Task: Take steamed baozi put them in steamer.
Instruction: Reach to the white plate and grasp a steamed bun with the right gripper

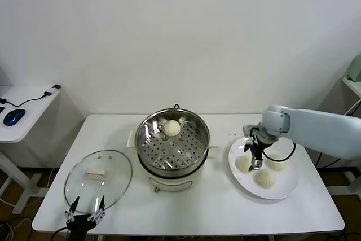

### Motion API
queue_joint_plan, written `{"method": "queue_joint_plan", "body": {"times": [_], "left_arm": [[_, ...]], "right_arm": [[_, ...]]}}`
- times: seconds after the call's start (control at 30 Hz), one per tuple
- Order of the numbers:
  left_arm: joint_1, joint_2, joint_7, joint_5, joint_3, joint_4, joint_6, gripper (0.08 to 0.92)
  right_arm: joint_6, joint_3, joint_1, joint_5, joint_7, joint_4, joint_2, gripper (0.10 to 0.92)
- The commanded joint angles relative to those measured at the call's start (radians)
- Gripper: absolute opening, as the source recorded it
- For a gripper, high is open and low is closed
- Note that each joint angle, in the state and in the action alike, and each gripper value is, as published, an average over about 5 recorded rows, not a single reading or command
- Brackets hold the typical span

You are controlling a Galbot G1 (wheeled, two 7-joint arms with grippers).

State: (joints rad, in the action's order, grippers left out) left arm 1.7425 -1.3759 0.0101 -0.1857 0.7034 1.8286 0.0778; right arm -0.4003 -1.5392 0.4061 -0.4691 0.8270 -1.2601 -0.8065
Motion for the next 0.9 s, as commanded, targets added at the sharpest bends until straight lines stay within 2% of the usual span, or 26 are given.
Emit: {"method": "queue_joint_plan", "body": {"times": [0.03, 0.33, 0.63, 0.77, 0.9], "left_arm": [[-0.001, 0.002, 0.000, 0.001, -0.001, -0.003, 0.001, 0.823], [-0.009, 0.002, -0.001, 0.005, -0.005, -0.011, 0.004, 0.823], [-0.005, 0.002, 0.000, 0.008, -0.006, -0.011, 0.010, 0.823], [-0.005, 0.002, 0.000, 0.008, -0.006, -0.008, 0.011, 0.823], [-0.005, 0.003, 0.000, 0.008, -0.007, -0.004, 0.010, 0.823]], "right_arm": [[-0.036, 0.073, -0.107, 0.046, -0.023, 0.066, -0.009, 0.823], [-0.018, 0.084, -0.106, 0.045, -0.024, 0.100, -0.034, 0.809], [-0.014, 0.062, -0.056, 0.013, 0.017, 0.077, -0.022, 0.651], [-0.006, 0.033, 0.037, -0.035, 0.034, 0.048, -0.010, 0.638], [0.022, -0.084, 0.258, -0.134, 0.083, 0.010, -0.008, 0.636]]}}
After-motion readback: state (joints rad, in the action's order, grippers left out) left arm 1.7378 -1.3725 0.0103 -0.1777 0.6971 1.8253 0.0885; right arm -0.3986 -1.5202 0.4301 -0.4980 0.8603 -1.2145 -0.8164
